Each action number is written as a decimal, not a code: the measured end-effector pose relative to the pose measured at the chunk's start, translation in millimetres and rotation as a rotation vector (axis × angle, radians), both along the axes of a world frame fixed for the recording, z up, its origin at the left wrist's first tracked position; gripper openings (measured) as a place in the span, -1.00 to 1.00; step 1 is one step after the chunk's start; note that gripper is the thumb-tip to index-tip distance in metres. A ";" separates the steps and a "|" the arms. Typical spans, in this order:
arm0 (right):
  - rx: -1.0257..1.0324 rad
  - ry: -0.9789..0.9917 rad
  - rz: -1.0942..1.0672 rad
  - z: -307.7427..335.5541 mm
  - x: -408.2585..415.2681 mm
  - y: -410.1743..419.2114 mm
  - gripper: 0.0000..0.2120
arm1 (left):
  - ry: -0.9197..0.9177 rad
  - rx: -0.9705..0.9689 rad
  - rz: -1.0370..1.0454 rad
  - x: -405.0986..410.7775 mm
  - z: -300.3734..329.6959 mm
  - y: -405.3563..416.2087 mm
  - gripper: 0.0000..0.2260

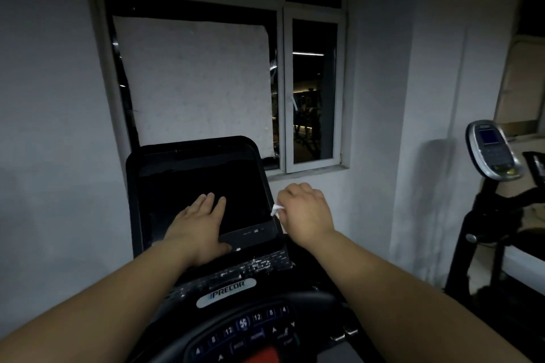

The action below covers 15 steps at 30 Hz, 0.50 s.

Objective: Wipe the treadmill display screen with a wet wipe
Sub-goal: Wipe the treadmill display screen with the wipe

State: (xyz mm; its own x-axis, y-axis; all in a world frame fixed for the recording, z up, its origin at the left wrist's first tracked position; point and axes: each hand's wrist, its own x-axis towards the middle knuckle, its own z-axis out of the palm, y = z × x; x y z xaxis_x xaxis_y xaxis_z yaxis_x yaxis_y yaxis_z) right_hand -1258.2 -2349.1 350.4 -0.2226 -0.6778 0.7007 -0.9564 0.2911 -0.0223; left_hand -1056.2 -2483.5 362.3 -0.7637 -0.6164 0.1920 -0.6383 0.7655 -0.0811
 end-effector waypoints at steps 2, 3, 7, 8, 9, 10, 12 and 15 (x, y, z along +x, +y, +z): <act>0.028 -0.004 -0.020 -5.5 11.8 17.1 -0.84 | 0.007 0.017 -0.018 7.5 -4.5 12.7 -0.01; 0.044 -0.005 -0.027 -8.6 16.7 26.0 -0.83 | 0.009 0.026 -0.028 10.0 -7.2 19.4 -0.02; 0.080 -0.001 -0.051 -14.2 30.3 63.0 -0.82 | -0.007 0.055 -0.055 17.5 -15.8 48.0 -0.02; 0.081 -0.001 -0.061 -13.8 32.2 72.5 -0.83 | -0.002 0.061 -0.059 18.4 -16.2 54.9 -0.02; 0.081 0.002 -0.073 -13.1 33.4 82.1 -0.83 | 0.007 0.067 -0.065 18.4 -15.8 62.2 -0.02; 0.080 0.007 -0.086 -12.2 33.6 91.8 -0.84 | 0.015 0.072 -0.071 17.5 -15.2 69.8 -0.02; 0.074 0.010 -0.102 -10.5 32.5 110.2 -0.85 | 0.023 0.071 -0.085 14.6 -14.2 86.0 -0.02; 0.063 0.006 -0.117 -9.2 26.5 137.9 -0.87 | 0.026 0.065 -0.105 6.9 -13.1 110.5 -0.02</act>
